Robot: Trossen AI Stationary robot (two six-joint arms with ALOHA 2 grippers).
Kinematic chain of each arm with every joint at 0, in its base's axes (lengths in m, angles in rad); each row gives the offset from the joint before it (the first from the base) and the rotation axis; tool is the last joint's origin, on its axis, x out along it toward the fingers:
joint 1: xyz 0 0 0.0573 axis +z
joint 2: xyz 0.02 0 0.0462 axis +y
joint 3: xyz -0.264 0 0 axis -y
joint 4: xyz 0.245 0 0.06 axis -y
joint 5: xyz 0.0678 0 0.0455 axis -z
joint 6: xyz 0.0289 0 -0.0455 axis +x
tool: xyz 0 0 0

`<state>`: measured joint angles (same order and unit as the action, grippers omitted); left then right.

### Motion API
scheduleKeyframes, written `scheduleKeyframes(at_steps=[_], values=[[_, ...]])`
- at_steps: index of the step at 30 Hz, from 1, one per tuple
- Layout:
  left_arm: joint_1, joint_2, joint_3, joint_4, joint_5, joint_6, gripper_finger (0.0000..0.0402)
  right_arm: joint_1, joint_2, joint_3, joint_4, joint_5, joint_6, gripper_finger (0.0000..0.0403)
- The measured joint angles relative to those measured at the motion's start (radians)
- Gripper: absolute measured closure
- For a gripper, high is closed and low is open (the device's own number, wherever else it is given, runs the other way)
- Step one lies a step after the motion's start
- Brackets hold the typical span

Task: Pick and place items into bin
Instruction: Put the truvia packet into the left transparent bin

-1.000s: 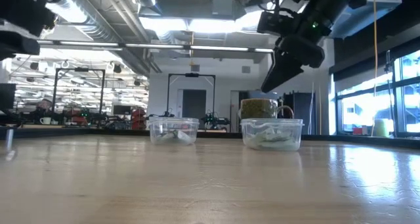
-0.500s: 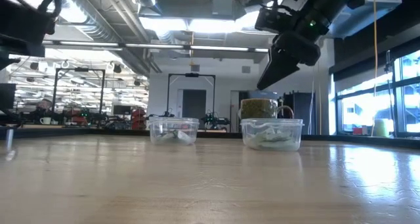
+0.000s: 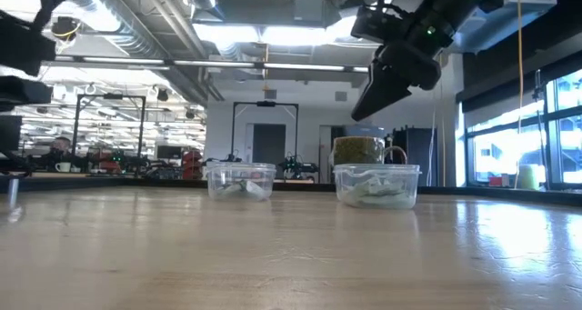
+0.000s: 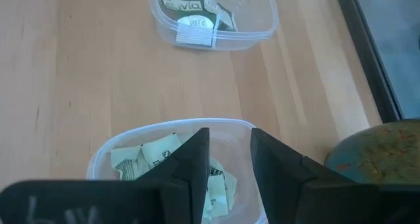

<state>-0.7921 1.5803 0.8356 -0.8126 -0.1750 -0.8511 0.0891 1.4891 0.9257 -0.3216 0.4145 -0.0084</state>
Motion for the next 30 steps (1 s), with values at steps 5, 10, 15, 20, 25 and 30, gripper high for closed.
scheduleKeyframes(at_steps=[5,10,15,20,25,30], values=[[0.0,0.005,-0.027,0.0,0.063,0.03,0.0256,0.0,0.0,0.0,0.013,0.0,0.003,0.0288],[0.002,-0.005,-0.088,0.065,0.105,-0.006,0.0256,0.0,0.0,0.0,0.013,0.0,0.003,0.0288],[0.002,-0.006,-0.097,0.08,0.118,-0.001,0.0272,0.0,0.0,0.0,0.013,0.0,0.002,0.0288],[0.002,-0.007,-0.098,0.085,0.124,0.0,0.0305,0.0,0.0,0.0,0.013,0.0,0.001,0.0288],[0.001,0.002,-0.076,0.068,0.121,0.029,0.0333,0.0,0.0,0.0,0.013,0.0,0.001,0.0288],[0.0,0.004,-0.046,0.036,0.105,0.045,0.0351,0.0,0.0,0.0,0.011,0.0,0.0,0.0288]])
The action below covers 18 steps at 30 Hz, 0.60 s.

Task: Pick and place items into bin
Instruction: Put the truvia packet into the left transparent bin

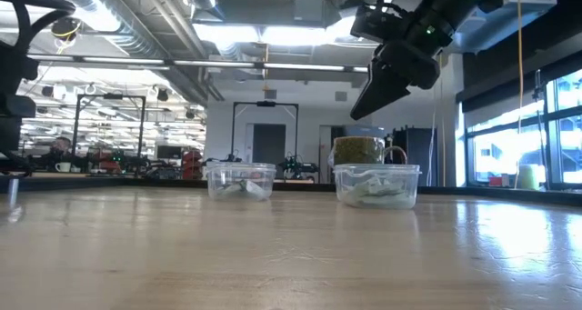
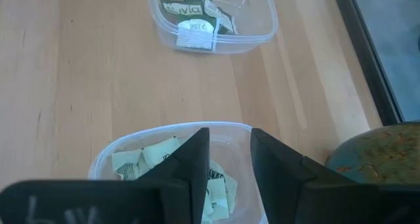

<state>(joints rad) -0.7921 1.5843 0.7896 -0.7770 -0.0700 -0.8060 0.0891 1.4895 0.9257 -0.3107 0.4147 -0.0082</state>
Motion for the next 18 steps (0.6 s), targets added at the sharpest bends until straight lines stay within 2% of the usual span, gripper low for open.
scheduleKeyframes(at_steps=[9,14,18], values=[[0.04,0.004,0.068,-0.06,-0.041,0.02,0.0356,0.0,0.0,0.0,-0.001,0.0,-0.004,0.0288],[0.112,0.001,0.124,-0.062,-0.193,0.137,0.0356,0.0,0.0,0.0,-0.001,0.0,-0.004,0.0288],[0.225,0.001,0.174,-0.062,-0.355,0.205,0.0356,0.0,0.0,0.0,-0.001,0.0,-0.004,0.0288]])
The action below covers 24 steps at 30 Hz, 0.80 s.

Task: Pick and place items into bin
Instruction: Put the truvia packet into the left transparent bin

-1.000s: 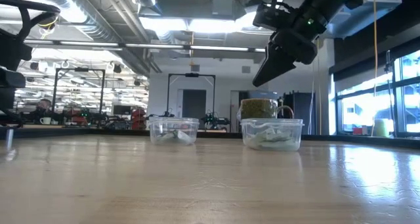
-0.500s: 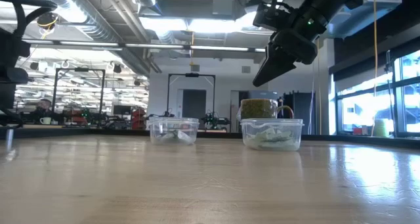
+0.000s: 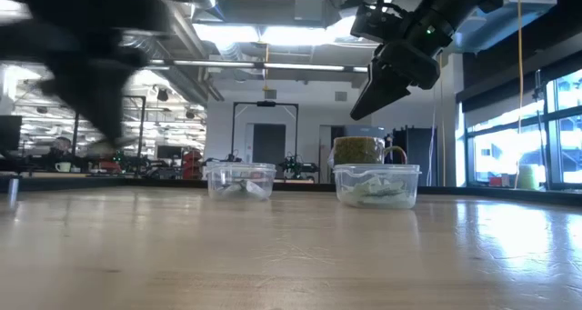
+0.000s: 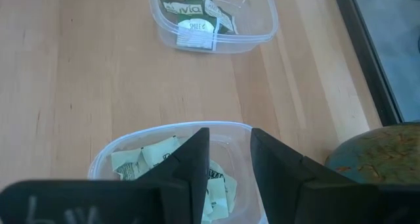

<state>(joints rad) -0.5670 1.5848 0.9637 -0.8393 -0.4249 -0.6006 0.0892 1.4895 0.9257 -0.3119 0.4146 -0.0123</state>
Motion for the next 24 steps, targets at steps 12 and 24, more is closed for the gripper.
scheduleKeyframes(at_steps=[12,24], values=[[0.395,-0.002,0.074,0.196,-0.091,0.242,0.0356,0.0,0.0,0.0,-0.023,0.0,0.0,0.0288],[0.577,0.015,0.076,0.388,0.083,0.492,0.0356,0.0,0.0,0.0,-0.031,0.0,-0.02,0.0288]])
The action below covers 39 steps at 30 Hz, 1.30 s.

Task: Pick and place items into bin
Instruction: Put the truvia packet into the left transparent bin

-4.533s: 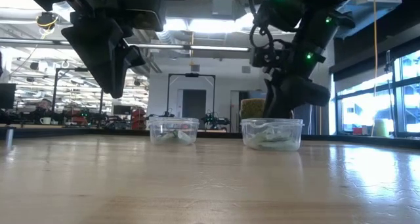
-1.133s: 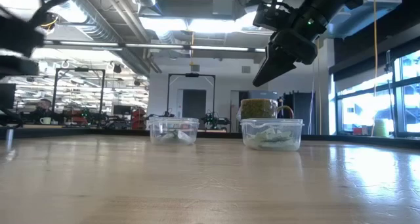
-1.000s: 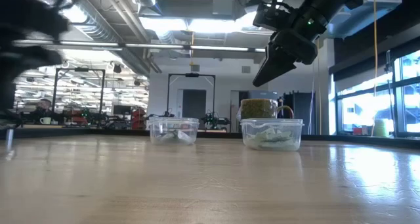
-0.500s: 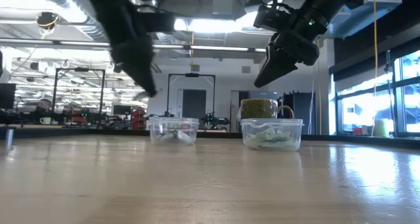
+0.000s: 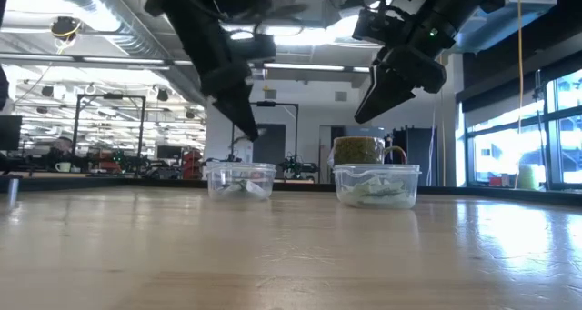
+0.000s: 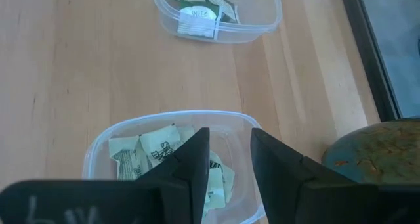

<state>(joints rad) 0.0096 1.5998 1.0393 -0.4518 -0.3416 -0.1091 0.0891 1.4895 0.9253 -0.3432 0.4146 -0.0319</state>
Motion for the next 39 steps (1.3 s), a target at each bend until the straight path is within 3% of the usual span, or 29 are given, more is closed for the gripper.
scheduleKeyframes(at_steps=[7,15,20,24,28,35,39], values=[[0.027,0.089,0.0,0.004,0.023,0.045,0.0356,0.0,0.0,0.0,-0.008,0.0,0.0,0.0288],[0.044,0.105,0.0,0.005,0.03,0.025,0.0354,0.0,0.0,0.0,-0.018,0.0,0.002,0.0288],[0.053,0.105,0.0,-0.018,0.072,0.018,0.0322,0.0,0.0,0.0,-0.02,0.0,0.003,0.0288],[0.052,0.096,0.003,-0.032,0.025,0.018,0.0293,0.0,0.0,0.0,-0.023,0.0,0.004,0.0288],[0.049,0.051,0.057,-0.162,0.028,0.018,0.0278,0.0,0.0,0.0,-0.031,0.0,0.008,0.0288],[-0.047,-0.056,0.084,-0.393,0.338,0.0,0.0275,0.0,0.0,0.0,-0.085,0.0,0.056,0.0288],[-0.177,-0.076,0.066,-0.382,0.416,-0.106,0.0274,0.0,0.0,0.0,-0.097,0.0,0.055,0.0288]])
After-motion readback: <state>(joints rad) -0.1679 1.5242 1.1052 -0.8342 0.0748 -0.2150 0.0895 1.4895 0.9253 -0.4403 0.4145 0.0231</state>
